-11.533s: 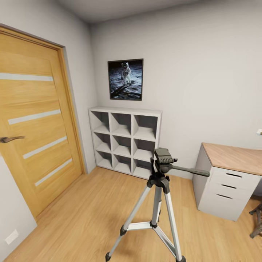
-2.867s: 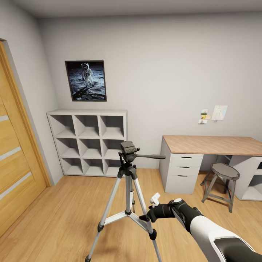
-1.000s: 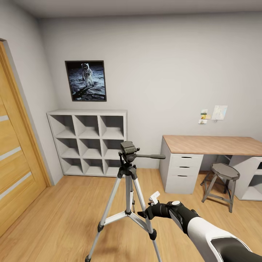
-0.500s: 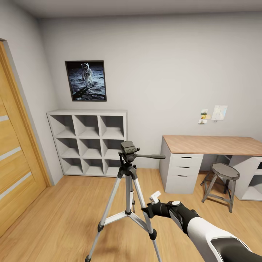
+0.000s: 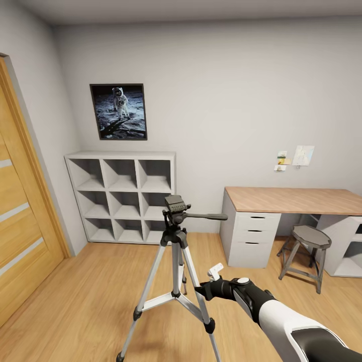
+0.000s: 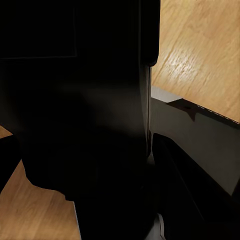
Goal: Attach the digital camera to the camera tripod in the bedroom.
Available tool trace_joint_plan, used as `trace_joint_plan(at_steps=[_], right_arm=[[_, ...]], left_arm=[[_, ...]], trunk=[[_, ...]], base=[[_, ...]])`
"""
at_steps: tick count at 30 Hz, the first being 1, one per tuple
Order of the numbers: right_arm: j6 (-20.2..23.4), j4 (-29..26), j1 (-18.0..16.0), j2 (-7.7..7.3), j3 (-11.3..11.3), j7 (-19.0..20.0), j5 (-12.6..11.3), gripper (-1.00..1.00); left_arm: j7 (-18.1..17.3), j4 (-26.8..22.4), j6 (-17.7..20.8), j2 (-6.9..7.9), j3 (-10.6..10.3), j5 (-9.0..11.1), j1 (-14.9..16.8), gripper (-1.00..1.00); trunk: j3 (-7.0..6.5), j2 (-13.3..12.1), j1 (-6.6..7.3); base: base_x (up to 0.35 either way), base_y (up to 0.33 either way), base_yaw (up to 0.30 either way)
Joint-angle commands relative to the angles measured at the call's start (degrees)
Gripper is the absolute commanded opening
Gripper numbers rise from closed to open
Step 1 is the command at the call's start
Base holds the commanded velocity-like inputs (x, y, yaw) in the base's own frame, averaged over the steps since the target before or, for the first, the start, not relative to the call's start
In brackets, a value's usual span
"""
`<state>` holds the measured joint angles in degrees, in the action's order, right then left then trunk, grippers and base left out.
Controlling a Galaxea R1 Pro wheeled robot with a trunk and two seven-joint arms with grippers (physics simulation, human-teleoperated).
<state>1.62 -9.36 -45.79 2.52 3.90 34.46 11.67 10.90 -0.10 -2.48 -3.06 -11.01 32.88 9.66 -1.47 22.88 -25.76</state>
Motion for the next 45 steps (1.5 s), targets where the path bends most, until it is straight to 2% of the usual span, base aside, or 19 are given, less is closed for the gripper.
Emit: trace_joint_plan(at_steps=[1, 36, 41, 45], right_arm=[[0.18, -0.09, 0.0, -0.03, 0.3, 0.07, -0.13, -1.0], [0.13, -0.05, 0.0, -0.23, 0.41, -0.1, 0.11, -1.0], [0.01, -0.05, 0.0, -0.23, 0.4, -0.1, 0.13, -1.0], [-0.06, -0.05, 0.0, -0.23, 0.4, -0.09, 0.17, -1.0]], left_arm=[[0.09, 0.01, -0.13, -0.02, -0.51, 0.43, 0.01, -1.0], [0.2, -0.56, -0.21, 0.31, -0.51, 0.38, 0.01, -1.0], [1.01, -2.35, 0.0, 1.16, -0.57, 0.21, 0.01, -1.0], [1.89, -9.95, 1.29, 3.63, -0.62, 0.08, 0.01, -1.0]], trunk=[[0.02, 0.04, -0.02], [0.02, 0.04, -0.02], [0.02, 0.04, -0.02], [0.02, 0.04, -0.02]], base=[[0.0, 0.0, 0.0], [0.0, 0.0, 0.0], [0.0, 0.0, 0.0], [0.0, 0.0, 0.0]])
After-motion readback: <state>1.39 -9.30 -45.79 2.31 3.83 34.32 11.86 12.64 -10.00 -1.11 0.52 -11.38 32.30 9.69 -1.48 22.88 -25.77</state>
